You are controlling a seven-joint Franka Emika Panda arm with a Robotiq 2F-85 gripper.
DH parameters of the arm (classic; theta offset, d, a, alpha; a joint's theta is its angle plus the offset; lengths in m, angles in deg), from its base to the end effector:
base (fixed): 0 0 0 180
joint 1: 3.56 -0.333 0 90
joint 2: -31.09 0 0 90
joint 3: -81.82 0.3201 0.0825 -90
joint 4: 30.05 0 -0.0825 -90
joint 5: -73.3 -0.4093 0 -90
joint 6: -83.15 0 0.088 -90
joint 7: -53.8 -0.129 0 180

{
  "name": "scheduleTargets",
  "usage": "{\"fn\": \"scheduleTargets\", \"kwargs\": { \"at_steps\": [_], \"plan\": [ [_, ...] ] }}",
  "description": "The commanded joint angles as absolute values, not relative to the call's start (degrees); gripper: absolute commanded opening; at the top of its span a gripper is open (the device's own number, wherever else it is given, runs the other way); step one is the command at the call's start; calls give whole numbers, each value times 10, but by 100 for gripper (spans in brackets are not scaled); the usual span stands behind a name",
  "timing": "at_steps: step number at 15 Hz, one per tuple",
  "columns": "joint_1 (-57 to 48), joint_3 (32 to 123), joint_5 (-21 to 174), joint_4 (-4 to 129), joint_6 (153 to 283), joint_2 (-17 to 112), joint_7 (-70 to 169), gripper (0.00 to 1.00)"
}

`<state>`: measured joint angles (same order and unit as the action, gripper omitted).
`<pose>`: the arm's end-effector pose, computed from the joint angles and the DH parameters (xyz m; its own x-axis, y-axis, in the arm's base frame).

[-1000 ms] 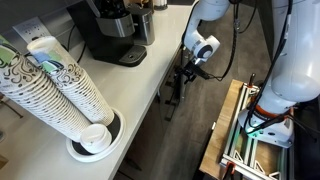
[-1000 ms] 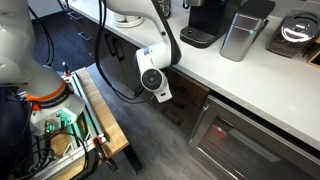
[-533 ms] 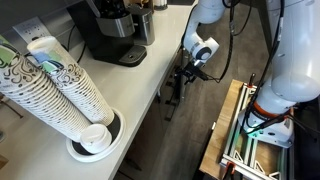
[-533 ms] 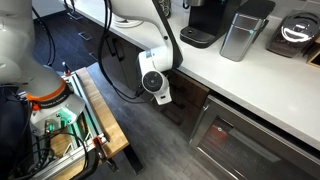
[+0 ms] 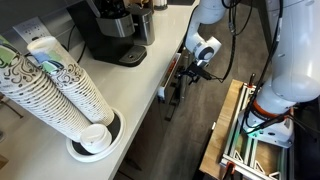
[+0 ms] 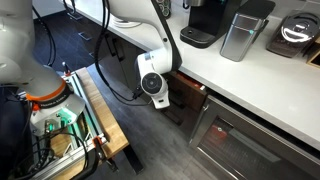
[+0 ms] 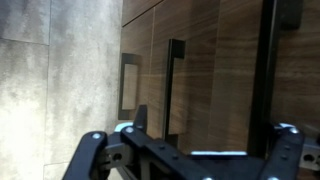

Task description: Open the topmost drawer then remove one orange packet and put it on the counter

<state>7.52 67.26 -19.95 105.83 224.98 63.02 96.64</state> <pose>0.3956 -0.2043 0.0339 0.4124 -0.8861 -0.2116 -0.8197 -0.2596 -0.5106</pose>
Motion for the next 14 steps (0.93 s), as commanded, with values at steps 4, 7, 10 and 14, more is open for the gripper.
{"fn": "scheduleTargets", "kwargs": {
  "at_steps": [4, 7, 10, 14],
  "plan": [
    [75, 650, -138, 1096, 2268, 616, 931, 100],
    [79, 642, -103, 1115, 2270, 601, 911, 100],
    [84, 633, -73, 1133, 2274, 587, 893, 100],
    [93, 625, -34, 1151, 2277, 577, 869, 100]
  ]
}}
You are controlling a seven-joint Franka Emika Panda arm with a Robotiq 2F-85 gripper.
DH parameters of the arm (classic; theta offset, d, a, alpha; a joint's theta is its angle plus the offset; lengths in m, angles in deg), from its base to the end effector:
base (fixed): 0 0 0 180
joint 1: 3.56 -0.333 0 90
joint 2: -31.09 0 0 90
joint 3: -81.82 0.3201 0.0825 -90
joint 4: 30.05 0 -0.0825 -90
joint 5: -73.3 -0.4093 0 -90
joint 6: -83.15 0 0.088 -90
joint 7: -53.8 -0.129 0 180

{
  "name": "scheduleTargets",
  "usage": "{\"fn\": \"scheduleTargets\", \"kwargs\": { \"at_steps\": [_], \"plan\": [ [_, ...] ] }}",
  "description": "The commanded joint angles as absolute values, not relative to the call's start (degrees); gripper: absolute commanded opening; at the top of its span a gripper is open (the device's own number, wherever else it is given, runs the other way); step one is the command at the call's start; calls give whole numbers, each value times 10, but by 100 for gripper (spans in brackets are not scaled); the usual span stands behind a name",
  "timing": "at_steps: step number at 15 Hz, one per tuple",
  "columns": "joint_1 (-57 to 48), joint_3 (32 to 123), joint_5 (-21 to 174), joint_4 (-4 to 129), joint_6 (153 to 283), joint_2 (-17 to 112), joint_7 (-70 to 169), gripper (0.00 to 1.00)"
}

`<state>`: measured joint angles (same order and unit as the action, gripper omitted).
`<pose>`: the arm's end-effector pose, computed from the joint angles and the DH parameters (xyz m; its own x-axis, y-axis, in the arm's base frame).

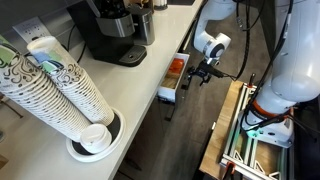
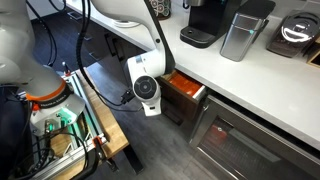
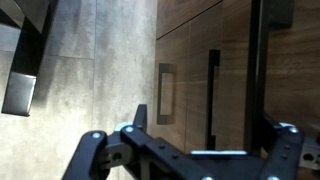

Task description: Open the topmost drawer then remove one orange packet and put it on the counter

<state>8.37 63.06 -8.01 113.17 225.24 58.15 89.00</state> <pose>0.3357 -0.2212 0.0475 0.3703 -0.8852 -0.2815 -0.8841 -0.2429 -0.3992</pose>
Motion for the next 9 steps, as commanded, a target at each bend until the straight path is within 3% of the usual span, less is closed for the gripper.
{"fn": "scheduleTargets", "kwargs": {
  "at_steps": [1, 9],
  "plan": [
    [96, 625, -32, 1154, 2279, 574, 867, 100],
    [120, 619, -19, 1188, 2302, 496, 921, 100]
  ]
}}
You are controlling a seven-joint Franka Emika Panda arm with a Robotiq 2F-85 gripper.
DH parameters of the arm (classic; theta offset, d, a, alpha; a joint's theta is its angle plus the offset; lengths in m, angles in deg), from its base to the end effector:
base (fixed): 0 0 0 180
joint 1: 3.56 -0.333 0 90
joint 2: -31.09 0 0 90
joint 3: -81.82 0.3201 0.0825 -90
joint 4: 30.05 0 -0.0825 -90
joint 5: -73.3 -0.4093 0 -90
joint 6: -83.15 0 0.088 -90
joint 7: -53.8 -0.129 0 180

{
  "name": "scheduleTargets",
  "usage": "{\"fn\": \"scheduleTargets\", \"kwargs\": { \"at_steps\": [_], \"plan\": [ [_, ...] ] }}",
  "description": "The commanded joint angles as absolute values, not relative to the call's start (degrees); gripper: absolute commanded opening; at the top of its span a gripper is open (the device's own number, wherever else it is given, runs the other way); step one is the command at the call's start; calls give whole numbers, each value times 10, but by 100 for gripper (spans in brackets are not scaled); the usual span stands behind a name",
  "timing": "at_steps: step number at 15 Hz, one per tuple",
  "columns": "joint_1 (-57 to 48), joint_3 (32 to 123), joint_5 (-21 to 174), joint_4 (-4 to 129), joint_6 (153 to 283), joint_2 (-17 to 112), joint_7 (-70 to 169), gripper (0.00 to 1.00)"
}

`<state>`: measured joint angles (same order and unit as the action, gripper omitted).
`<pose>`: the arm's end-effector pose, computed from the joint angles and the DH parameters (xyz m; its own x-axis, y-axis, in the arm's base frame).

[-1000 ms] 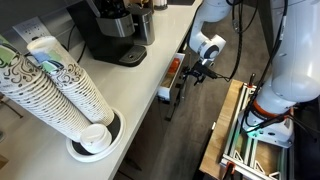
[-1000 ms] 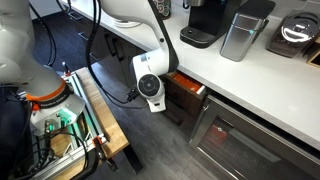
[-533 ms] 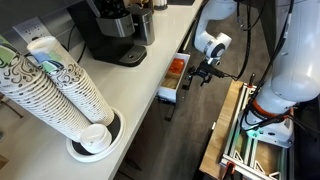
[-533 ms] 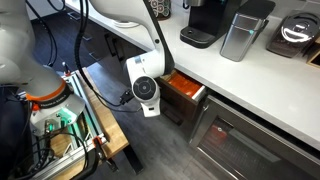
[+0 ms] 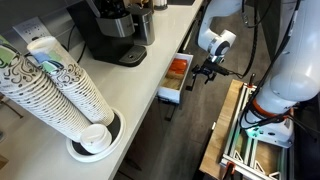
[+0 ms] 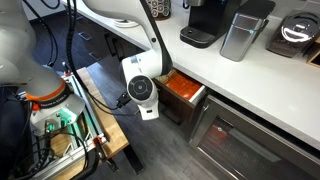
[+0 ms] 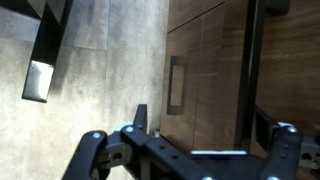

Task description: Open the topmost drawer then remove one orange packet and put it on the counter

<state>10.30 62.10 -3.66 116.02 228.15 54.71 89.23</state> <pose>0.3135 -0.2376 0.0623 0.3778 -0.8938 -0.2415 -0.8869 -0.2745 -0.3717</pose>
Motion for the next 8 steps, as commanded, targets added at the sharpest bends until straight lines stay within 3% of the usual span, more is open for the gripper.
{"fn": "scheduleTargets", "kwargs": {
  "at_steps": [1, 8],
  "plan": [
    [124, 619, -22, 1193, 2305, 481, 938, 100],
    [132, 614, 35, 1236, 2327, 351, 1033, 100]
  ]
}}
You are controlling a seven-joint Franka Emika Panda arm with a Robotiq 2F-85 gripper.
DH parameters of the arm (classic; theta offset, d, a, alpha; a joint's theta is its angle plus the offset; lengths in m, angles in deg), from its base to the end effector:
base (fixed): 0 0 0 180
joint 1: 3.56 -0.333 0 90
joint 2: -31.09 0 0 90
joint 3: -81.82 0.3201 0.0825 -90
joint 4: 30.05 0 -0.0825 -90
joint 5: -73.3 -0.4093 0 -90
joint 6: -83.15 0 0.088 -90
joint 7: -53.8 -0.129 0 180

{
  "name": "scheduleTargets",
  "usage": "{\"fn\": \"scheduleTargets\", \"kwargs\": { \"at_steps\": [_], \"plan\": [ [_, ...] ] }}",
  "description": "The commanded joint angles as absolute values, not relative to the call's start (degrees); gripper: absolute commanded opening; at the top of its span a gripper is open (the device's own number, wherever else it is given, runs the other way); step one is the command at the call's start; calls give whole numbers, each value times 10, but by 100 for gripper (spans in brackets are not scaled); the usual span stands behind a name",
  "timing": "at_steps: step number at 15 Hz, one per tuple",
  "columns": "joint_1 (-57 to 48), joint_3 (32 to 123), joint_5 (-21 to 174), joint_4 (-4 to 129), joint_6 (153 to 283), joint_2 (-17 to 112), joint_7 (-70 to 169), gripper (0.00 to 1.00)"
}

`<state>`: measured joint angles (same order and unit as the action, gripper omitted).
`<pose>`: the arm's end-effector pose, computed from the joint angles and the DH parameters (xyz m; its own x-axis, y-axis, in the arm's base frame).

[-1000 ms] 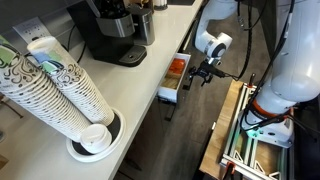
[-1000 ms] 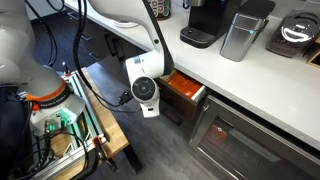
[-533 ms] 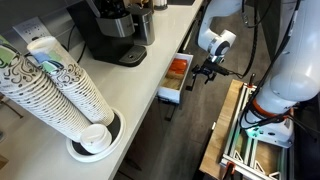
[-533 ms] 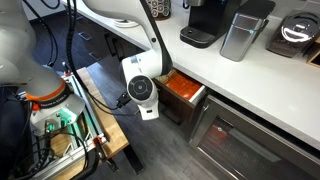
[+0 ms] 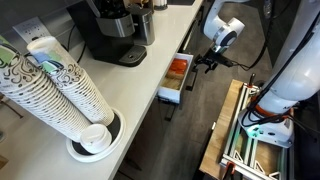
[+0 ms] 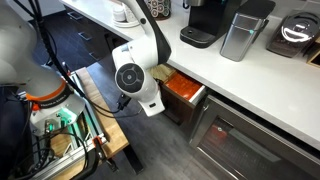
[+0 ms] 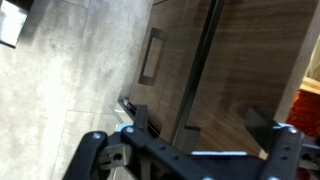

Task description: Open the topmost drawer then remove one orange packet and put it on the counter

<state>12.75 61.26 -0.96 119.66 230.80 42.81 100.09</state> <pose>0.3163 -0.2586 0.1265 0.5267 -0.8491 -0.0405 -0.7584 -0.4479 -0.4735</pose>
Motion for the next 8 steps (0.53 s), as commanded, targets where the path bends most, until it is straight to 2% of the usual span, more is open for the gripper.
{"fn": "scheduleTargets", "kwargs": {
  "at_steps": [1, 5, 7, 8],
  "plan": [
    [131, 617, 54, 1241, 2333, 333, 1042, 100],
    [118, 643, 130, 1247, 2352, 272, 1051, 100],
    [106, 652, 104, 1234, 2349, 246, 1093, 100],
    [115, 645, 112, 1225, 2337, 283, 1061, 100]
  ]
}}
